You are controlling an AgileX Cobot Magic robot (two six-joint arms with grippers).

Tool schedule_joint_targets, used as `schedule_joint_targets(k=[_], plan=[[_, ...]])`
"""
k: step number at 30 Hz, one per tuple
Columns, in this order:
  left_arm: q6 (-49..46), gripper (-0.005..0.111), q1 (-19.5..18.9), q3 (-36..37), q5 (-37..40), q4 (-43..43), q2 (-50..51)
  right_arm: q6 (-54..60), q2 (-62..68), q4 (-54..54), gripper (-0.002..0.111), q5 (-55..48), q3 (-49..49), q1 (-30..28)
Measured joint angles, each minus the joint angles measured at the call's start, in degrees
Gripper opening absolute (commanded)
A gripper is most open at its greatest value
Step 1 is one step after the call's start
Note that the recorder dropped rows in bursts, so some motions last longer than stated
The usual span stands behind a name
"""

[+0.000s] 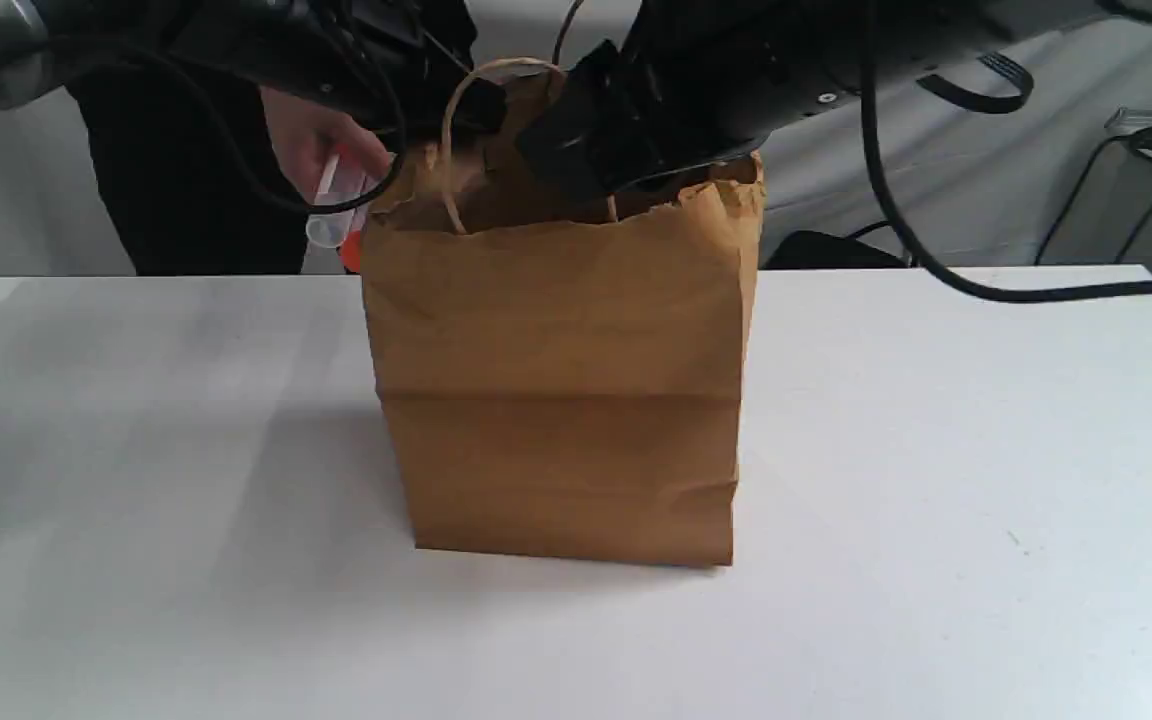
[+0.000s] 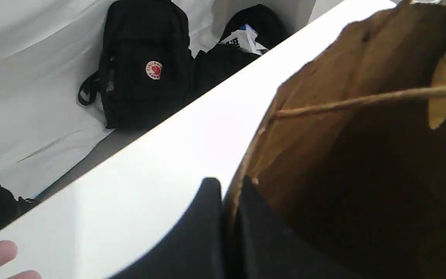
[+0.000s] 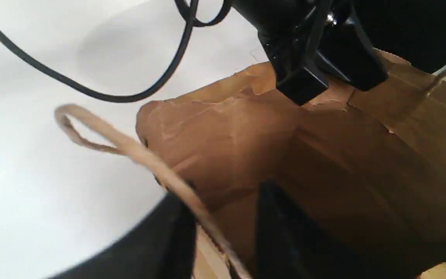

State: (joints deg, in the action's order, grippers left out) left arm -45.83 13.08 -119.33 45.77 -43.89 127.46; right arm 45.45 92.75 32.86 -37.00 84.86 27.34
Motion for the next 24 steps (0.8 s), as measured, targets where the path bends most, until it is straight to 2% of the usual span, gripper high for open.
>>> schedule_joint_targets(k=[6, 15, 24], plan=[[0.3, 0.0, 0.0, 0.0, 0.6, -0.1, 0.0, -0.1, 0.0, 3.0, 0.0, -0.3, 0.0, 0.0], [10.7, 0.0, -1.9, -0.1, 3.0, 3.1, 0.0, -1.0, -5.2, 4.4, 0.0, -1.9, 0.7, 0.0], [15.5, 0.0, -3.0, -0.1, 8.8, 5.8, 0.0, -5.4, -8.0, 6.6, 0.0, -4.5, 10.4, 0.0]])
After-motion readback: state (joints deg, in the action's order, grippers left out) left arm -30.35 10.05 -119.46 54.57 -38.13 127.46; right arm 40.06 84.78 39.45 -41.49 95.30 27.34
